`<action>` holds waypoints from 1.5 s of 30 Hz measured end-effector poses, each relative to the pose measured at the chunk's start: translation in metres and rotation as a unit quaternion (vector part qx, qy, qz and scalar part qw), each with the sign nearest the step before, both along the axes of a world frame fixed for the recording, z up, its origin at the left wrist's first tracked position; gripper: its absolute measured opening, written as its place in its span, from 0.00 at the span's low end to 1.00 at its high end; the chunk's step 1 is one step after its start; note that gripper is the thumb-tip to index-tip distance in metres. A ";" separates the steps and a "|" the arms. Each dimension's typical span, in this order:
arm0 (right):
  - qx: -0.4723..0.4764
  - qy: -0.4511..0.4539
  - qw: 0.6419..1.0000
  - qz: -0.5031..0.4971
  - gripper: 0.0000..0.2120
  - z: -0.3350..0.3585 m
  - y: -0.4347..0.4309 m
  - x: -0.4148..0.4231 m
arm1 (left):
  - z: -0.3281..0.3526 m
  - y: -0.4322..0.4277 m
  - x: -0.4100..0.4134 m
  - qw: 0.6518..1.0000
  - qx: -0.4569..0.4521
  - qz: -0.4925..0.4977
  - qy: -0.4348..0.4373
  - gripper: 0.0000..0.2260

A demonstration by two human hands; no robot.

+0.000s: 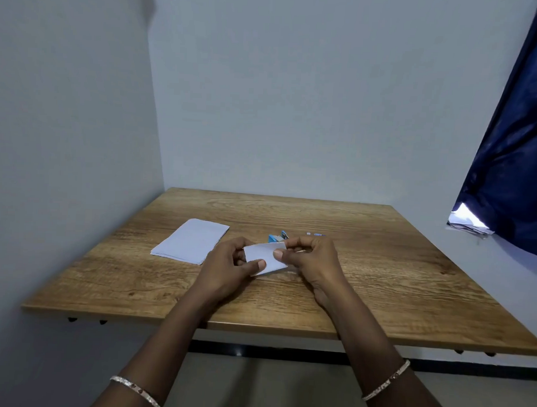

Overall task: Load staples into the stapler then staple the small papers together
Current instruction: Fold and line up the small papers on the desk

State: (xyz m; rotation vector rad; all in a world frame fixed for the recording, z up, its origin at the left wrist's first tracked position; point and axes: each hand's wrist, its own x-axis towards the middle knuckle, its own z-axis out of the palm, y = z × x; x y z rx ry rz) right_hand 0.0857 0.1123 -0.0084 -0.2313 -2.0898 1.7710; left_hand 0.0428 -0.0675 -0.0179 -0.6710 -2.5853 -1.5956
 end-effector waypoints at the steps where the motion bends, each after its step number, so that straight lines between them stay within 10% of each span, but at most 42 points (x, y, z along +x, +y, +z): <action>1: -0.021 0.000 1.000 0.007 0.09 0.000 0.002 -0.002 | -0.001 -0.001 -0.003 1.000 0.026 -0.004 -0.010 0.15; 14: -0.029 0.014 0.999 0.029 0.11 -0.014 0.005 -0.008 | -0.003 0.004 -0.013 0.995 0.062 -0.043 -0.065 0.11; 28: 0.234 0.004 0.972 -0.032 0.14 -0.020 -0.009 -0.013 | -0.010 0.002 -0.013 0.999 0.019 0.034 0.018 0.07; 45: 0.121 -0.013 0.992 -0.013 0.11 -0.019 -0.003 -0.007 | -0.006 -0.003 -0.009 0.996 0.077 0.003 -0.043 0.12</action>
